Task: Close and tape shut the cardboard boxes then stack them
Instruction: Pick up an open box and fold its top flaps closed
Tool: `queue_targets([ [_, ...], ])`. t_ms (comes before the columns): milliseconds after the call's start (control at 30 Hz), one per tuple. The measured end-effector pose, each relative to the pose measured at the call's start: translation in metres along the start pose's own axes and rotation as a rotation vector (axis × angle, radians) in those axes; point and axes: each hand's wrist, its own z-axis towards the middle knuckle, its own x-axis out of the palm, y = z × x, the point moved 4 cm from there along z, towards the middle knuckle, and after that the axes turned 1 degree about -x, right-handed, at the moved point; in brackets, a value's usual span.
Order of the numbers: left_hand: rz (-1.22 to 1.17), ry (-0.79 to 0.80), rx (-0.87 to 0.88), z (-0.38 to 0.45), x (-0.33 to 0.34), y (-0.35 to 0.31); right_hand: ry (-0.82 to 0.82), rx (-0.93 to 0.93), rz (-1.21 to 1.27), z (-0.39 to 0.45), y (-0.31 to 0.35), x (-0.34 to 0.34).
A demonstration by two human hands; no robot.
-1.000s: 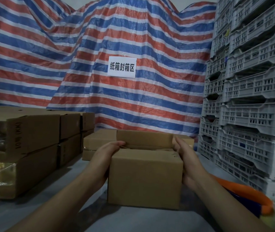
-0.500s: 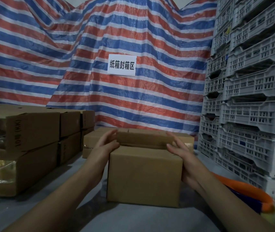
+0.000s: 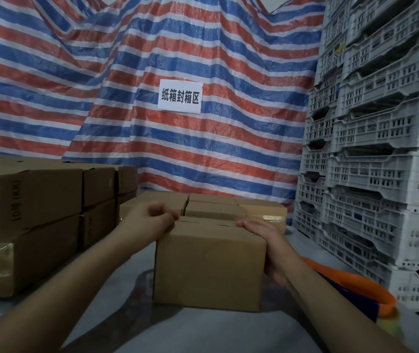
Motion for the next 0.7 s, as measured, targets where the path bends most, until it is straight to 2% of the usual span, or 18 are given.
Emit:
queue_targets([
  [100,0.528,-0.032,0.265,-0.010,0.008,-0.036,-0.002,0.018,-0.008,0.000,0.000,0.000],
  [167,0.717,0.083,0.416,-0.020,0.035,-0.052,-0.010,0.037,-0.003,0.001,0.001,-0.002],
  [233,0.845,0.240,0.438,-0.028,0.060,-0.054,-0.014,0.058,-0.016,0.002,0.001,-0.004],
  [367,0.991,0.235,0.450,-0.032,0.067,-0.049,-0.036,0.014,-0.194,0.002,0.010,-0.006],
  [433,1.008,0.258,0.422,-0.032,0.066,-0.048,-0.139,-0.135,-0.458,-0.002,0.029,-0.016],
  [500,1.005,0.268,0.403,-0.032,0.066,-0.048,-0.279,-0.331,-0.913,-0.015,0.055,-0.034],
  [533,1.000,0.267,0.396,-0.032,0.066,-0.047,-0.319,-0.367,-1.191,-0.026,0.063,-0.042],
  [600,0.993,0.269,0.384,-0.031,0.066,-0.045,-0.363,-0.273,-1.657,-0.048,0.065,-0.062],
  [633,0.986,0.274,0.379,-0.030,0.066,-0.045,-0.373,-0.158,-1.795,-0.058,0.060,-0.072],
  [700,0.968,0.284,0.374,-0.027,0.067,-0.045,-0.330,0.089,-1.896,-0.077,0.045,-0.088],
])
